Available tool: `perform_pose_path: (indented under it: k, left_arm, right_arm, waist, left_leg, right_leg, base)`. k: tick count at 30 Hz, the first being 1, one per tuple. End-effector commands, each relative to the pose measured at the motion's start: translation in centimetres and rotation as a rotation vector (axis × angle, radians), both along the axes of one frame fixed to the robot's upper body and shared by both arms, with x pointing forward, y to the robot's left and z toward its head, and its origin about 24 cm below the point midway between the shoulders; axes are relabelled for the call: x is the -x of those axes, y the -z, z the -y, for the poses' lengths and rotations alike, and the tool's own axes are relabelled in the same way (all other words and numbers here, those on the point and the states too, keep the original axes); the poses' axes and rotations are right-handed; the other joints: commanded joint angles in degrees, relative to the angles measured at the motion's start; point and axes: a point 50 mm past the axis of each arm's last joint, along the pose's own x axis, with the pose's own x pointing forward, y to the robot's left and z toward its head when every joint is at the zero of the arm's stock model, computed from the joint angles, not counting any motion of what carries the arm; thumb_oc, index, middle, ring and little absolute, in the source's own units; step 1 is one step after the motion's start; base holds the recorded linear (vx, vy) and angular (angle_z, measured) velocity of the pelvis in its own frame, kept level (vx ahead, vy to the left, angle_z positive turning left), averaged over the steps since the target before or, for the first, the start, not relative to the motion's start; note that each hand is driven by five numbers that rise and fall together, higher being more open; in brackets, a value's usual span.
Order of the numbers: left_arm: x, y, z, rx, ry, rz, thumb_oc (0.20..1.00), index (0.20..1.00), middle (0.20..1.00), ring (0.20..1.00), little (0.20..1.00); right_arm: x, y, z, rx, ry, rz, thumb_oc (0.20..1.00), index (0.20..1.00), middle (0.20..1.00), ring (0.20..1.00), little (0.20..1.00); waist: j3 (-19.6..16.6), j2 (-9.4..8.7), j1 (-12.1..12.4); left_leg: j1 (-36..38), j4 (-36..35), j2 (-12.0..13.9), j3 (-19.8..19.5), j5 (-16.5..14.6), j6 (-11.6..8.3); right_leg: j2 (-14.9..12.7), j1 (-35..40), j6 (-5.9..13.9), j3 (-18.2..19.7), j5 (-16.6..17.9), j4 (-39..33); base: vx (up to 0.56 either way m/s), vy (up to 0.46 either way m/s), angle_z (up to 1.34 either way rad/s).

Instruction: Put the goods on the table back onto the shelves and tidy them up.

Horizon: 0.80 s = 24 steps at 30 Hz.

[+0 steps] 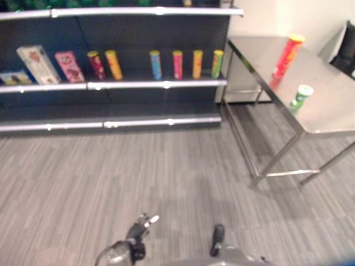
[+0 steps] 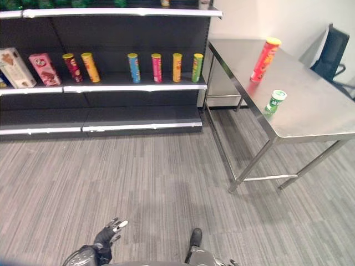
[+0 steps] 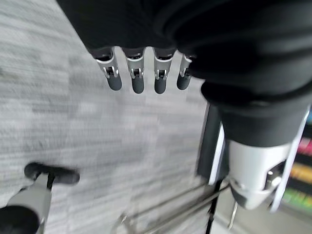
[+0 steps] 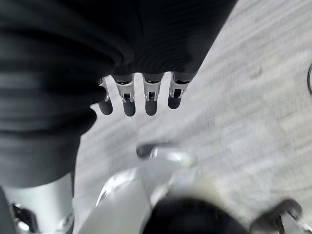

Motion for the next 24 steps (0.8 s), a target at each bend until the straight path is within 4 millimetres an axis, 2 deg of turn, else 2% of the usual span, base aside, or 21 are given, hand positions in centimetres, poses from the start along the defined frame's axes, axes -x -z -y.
perform_pose_path:
  k: [1,2,5,6,7,8,9,10,12,13,14,15,17,18,19,20,21,22,23,24]
  left_arm:
    - [-1.9,-1.3,-1.0,-0.055,0.046,0.092,1.000,1.000,1.000,1.000,1.000]
    - [-0.9,-0.4,0.3,-0.036,0.096,0.031,1.000,1.000,1.000,1.000,1.000]
    - [-1.0,-0.3,1.5,0.002,0.106,0.041,1.000,1.000,1.000,1.000,1.000]
    - [-1.1,-0.4,1.9,0.023,0.103,0.047,1.000,1.000,1.000,1.000,1.000]
    - [-1.1,-0.4,1.9,0.023,0.103,0.048,1.000,1.000,1.000,1.000,1.000]
    - [-1.1,-0.4,2.2,0.021,0.131,0.051,1.000,1.000,1.000,1.000,1.000]
    - [-0.8,-0.3,2.3,0.046,0.120,0.044,1.000,1.000,1.000,1.000,1.000]
    - [-0.8,-0.3,2.2,0.045,0.120,0.045,1.000,1.000,1.000,1.000,1.000]
    - [-1.0,-0.5,2.5,0.058,0.106,0.059,1.000,1.000,1.000,1.000,1.000]
    - [-1.2,-0.6,2.4,0.059,0.097,0.066,1.000,1.000,1.000,1.000,1.000]
    - [-1.8,-0.9,2.1,0.052,0.063,0.082,1.000,1.000,1.000,1.000,1.000]
    - [-1.8,-0.8,1.9,0.048,0.065,0.077,1.000,1.000,1.000,1.000,1.000]
    - [-1.6,-0.7,1.7,0.059,0.037,0.069,1.000,1.000,1.000,1.000,1.000]
    - [-1.6,-0.7,1.7,0.058,0.037,0.069,1.000,1.000,1.000,1.000,1.000]
    - [-0.8,-0.4,1.2,0.053,0.015,0.051,1.000,1.000,1.000,1.000,1.000]
    - [-0.8,-0.4,1.2,0.052,0.015,0.050,1.000,1.000,1.000,1.000,1.000]
    - [-0.4,-0.3,0.9,0.048,0.012,0.039,1.000,1.000,1.000,1.000,1.000]
    - [-0.1,-0.1,0.8,0.045,0.016,0.027,1.000,1.000,1.000,1.000,1.000]
    - [0.3,0.0,0.7,0.040,0.025,0.016,1.000,1.000,1.000,1.000,1.000]
    - [0.7,0.1,0.4,0.030,0.032,0.007,1.000,1.000,1.000,1.000,1.000]
  right_arm:
    - [-2.5,-0.5,-1.3,-0.019,-0.006,0.118,1.000,1.000,1.000,1.000,1.000]
    - [-1.9,-0.4,-1.0,-0.008,0.019,0.105,1.000,1.000,1.000,1.000,1.000]
    - [-2.5,-0.9,0.2,0.029,0.024,0.135,1.000,1.000,1.000,1.000,1.000]
    - [-2.9,-1.3,0.9,0.044,0.045,0.163,1.000,1.000,1.000,1.000,1.000]
    - [-2.9,-1.3,0.9,0.044,0.045,0.163,1.000,1.000,1.000,1.000,1.000]
    - [-3.6,-1.8,1.2,0.051,0.045,0.202,1.000,1.000,1.000,1.000,1.000]
    - [-3.9,-2.0,1.5,0.057,0.040,0.212,1.000,1.000,1.000,1.000,1.000]
    - [-4.0,-2.0,1.5,0.057,0.040,0.212,1.000,1.000,1.000,1.000,1.000]
    - [-4.3,-2.1,1.5,0.053,0.023,0.216,1.000,1.000,1.000,1.000,1.000]
    - [-4.5,-2.1,1.5,0.049,0.013,0.216,1.000,1.000,1.000,1.000,1.000]
    - [-5.1,-2.4,1.3,0.050,-0.008,0.235,1.000,1.000,1.000,1.000,1.000]
    - [-5.0,-2.3,1.2,0.046,-0.010,0.232,1.000,1.000,1.000,1.000,1.000]
    - [-4.8,-1.9,0.8,0.033,-0.013,0.212,1.000,1.000,1.000,1.000,1.000]
    - [-4.8,-1.9,0.8,0.033,-0.013,0.212,1.000,1.000,1.000,1.000,1.000]
    - [-5.6,-2.3,0.1,0.025,-0.060,0.238,1.000,1.000,1.000,1.000,1.000]
    - [-5.6,-2.3,0.1,0.025,-0.060,0.238,1.000,1.000,1.000,1.000,1.000]
    - [-5.5,-2.3,0.2,0.034,-0.065,0.236,1.000,1.000,1.000,1.000,1.000]
    - [-5.8,-2.5,0.3,0.038,-0.072,0.245,1.000,1.000,1.000,1.000,1.000]
    - [-6.1,-2.7,0.6,0.049,-0.076,0.251,1.000,1.000,1.000,1.000,1.000]
    - [-6.4,-2.9,0.7,0.056,-0.080,0.261,1.000,1.000,1.000,1.000,1.000]
  waist:
    - [2.75,-3.34,-1.20]
    - [1.39,-1.93,-2.66]
    - [2.01,0.47,-3.50]
    - [2.41,1.24,-3.68]
    - [2.32,1.14,-3.76]
    - [2.85,1.89,-4.41]
    - [3.17,2.80,-4.62]
    - [3.03,2.64,-4.73]
    - [3.81,2.32,-4.34]
    - [4.01,1.60,-4.18]
    - [4.32,0.85,-3.73]
    - [4.56,0.79,-3.67]
    - [4.70,1.57,-3.04]
    - [4.62,1.38,-3.03]
    - [3.96,2.36,-1.60]
    - [4.03,2.27,-1.52]
    - [3.77,2.99,-1.01]
    - [3.58,3.40,-0.30]
    - [3.80,3.47,0.45]
    - [4.12,3.23,1.01]
  left_leg:
    - [-2.59,-0.71,-8.59,-0.31,0.97,2.07]
    - [-0.26,-0.71,-8.85,-0.59,-0.54,1.56]
    - [1.19,0.52,-8.54,-0.13,1.34,-0.10]
    - [0.49,4.41,-7.51,0.46,1.16,-1.16]
    - [0.30,4.44,-7.62,0.37,1.25,-1.12]
    - [-1.24,9.84,-6.09,1.77,2.28,-3.03]
    - [-5.91,25.41,-1.57,2.77,7.45,-7.30]
    - [-6.10,25.29,-1.79,2.69,7.64,-7.22]
    - [-10.50,37.73,-0.81,1.88,9.70,-8.76]
    - [-12.87,41.61,-0.91,0.95,10.91,-9.13]
    - [-14.34,43.91,-1.06,0.02,10.99,-8.63]
    - [-15.60,43.21,0.07,0.46,10.17,-7.98]
    - [-15.17,33.64,3.82,2.57,9.55,-6.14]
    - [-15.10,33.28,3.54,2.68,9.79,-6.05]
    - [-13.95,12.72,4.69,1.80,9.66,-3.82]
    - [-13.56,12.26,4.53,1.96,9.86,-3.81]
    - [-14.07,4.74,5.75,0.41,13.09,-4.48]
    - [-15.56,0.42,6.68,-1.84,15.94,-5.11]
    - [-18.66,-0.71,7.63,-5.46,17.17,-6.42]
    - [-20.82,-0.71,8.09,-7.70,17.65,-6.87]
  right_leg:
    - [-7.25,3.51,7.52,-1.79,8.33,-10.90]
    - [-5.91,5.29,5.94,-2.13,7.28,-10.90]
    - [-4.81,7.59,5.05,-3.69,7.21,-10.90]
    - [-4.27,8.78,4.44,-4.67,6.56,-10.90]
    - [-4.42,8.65,4.43,-4.72,6.61,-10.90]
    - [-3.27,10.05,3.25,-4.34,4.95,-10.90]
    - [-0.95,13.49,1.09,-3.81,1.62,-10.90]
    - [-1.17,13.32,1.11,-3.88,1.67,-10.90]
    - [-0.22,15.19,-0.28,-2.65,-0.35,-10.90]
    - [-0.53,15.78,-0.76,-2.23,-0.78,-10.90]
    - [-0.35,16.49,-1.20,-1.63,-1.53,-10.90]
    - [0.04,16.86,-1.20,-1.47,-1.98,-10.90]
    - [1.55,17.76,-1.08,-0.33,-2.75,-10.90]
    - [1.33,17.66,-1.05,-0.28,-2.71,-10.90]
    - [2.26,18.57,-0.24,1.71,-4.73,-10.90]
    - [2.17,18.69,-0.20,1.80,-4.76,-10.90]
    - [2.50,19.12,0.15,2.12,-5.53,-10.90]
    - [2.64,20.08,0.38,2.50,-6.65,-10.90]
    - [2.75,21.44,0.19,3.86,-7.68,-10.90]
    - [2.85,22.22,0.29,4.95,-8.50,-10.90]
  base:
    - [0.41,-0.137,0.14]
    - [0.39,-0.152,0.15]
    - [0.34,-0.176,0.27]
    - [0.20,-0.141,0.30]
    - [0.27,-0.199,0.39]
    - [0.43,-0.336,0.25]
    - [0.43,-0.335,0.06]
    - [0.36,-0.281,-0.26]
    - [0.20,-0.143,-0.28]
    - [0.26,-0.160,-0.46]
    - [0.21,-0.121,-0.46]
    - [0.23,-0.087,-0.45]
    - [0.19,-0.013,-0.35]
    - [0.37,0.117,-0.21]
    - [0.27,0.112,-0.26]
    - [0.38,0.172,-0.30]
    - [0.22,0.106,-0.52]
    - [0.40,0.160,-0.72]
    - [0.39,0.129,-0.74]
    - [0.39,0.118,-0.56]
